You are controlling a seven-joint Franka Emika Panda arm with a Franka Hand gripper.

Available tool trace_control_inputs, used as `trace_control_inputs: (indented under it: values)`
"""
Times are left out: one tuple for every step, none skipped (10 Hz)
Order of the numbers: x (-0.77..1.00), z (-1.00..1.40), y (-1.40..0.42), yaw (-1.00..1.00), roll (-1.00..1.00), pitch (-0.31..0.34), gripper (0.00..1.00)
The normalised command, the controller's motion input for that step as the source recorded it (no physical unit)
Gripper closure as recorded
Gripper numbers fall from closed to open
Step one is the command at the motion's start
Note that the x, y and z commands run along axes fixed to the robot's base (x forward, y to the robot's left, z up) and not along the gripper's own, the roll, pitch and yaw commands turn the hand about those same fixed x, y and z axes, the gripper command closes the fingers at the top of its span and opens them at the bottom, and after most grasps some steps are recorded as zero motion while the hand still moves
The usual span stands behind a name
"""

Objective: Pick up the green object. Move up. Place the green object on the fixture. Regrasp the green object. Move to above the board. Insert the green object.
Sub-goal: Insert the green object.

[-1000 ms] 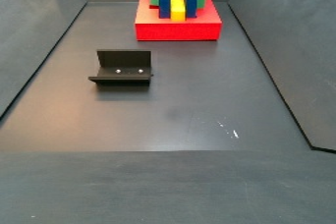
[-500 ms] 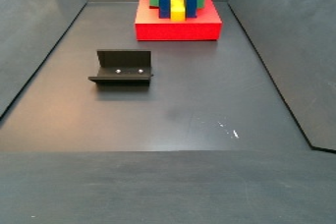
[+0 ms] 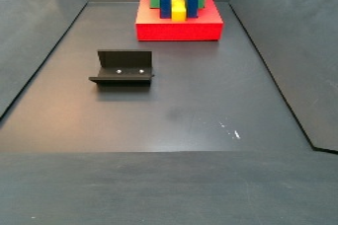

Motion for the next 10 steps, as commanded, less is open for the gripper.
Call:
trace_control_inputs:
  values:
    - [0.21,0.00,0.00,0.11,0.12,0.073,1.00]
    - [0.16,0.00,0.00,0.07,0.12,0.063,1.00]
    - [0.17,0.00,0.00,0.12,0.14,0.041,1.00]
    - [0.11,-0.05,0.00,0.07,0.12,0.027,1.00]
    - [0.00,-0.10,-0.03,0.00,0.10,0.009,1.00]
    - [-0.01,-0.25,-0.11,0.00,0.00,0.000,1.00]
    - [-0.05,-0.20,-0.11,-0.02,-0.04,0.000,1.00]
    - [-0.08,-0.21,-0.07,-0.03,-0.07,0.000,1.00]
    - [-0.13,-0.19,-0.04,-0.05,-0.10,0.000,1.00]
    - [-0.10,-0.15,0.00,-0.09,-0.13,0.000,1.00]
